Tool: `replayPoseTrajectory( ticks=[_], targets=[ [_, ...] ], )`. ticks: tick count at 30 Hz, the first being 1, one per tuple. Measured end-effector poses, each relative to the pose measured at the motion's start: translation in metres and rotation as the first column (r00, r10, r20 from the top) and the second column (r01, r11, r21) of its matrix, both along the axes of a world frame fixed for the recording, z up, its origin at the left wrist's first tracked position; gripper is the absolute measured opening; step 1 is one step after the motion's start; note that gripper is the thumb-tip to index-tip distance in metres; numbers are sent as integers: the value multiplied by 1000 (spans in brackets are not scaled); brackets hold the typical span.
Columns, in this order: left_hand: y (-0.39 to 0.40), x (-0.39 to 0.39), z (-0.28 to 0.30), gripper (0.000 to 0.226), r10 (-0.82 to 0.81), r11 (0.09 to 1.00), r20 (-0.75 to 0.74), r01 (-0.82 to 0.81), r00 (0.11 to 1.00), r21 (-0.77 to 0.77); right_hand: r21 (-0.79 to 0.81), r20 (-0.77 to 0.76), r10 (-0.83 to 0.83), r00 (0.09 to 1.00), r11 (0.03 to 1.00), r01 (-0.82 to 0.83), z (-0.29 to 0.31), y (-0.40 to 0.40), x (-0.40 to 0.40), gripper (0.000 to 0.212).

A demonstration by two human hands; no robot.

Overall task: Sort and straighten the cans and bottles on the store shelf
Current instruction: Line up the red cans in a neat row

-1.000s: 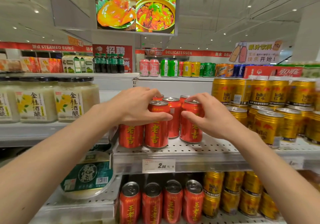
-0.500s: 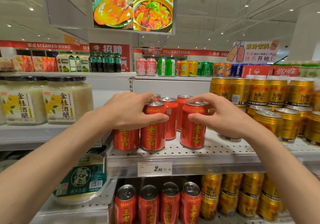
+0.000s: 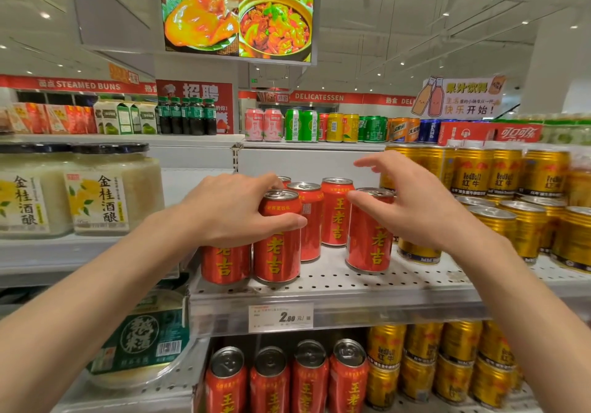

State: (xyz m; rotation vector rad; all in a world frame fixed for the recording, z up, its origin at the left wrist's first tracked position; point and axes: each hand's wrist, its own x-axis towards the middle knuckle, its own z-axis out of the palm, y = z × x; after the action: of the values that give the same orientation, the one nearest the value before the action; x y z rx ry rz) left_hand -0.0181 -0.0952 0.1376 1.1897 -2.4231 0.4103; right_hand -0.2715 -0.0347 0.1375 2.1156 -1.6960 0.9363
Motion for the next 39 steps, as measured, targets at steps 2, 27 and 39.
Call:
replayPoseTrajectory(
  ticks=[2, 27, 39],
  targets=[
    [1, 0, 0, 77, -4, 1000, 1, 4, 1000, 5, 36, -92, 42, 995, 999, -39, 10, -9, 14, 45],
    [-2, 2, -3, 79, -19, 999, 3, 19, 1000, -34, 442, -9, 178, 984, 883, -155, 36, -17, 22, 49],
    [-1, 1, -2, 82, 4, 1000, 16, -4, 1000, -25, 363, 28, 195, 980, 912, -192, 24, -15, 14, 49]
  ],
)
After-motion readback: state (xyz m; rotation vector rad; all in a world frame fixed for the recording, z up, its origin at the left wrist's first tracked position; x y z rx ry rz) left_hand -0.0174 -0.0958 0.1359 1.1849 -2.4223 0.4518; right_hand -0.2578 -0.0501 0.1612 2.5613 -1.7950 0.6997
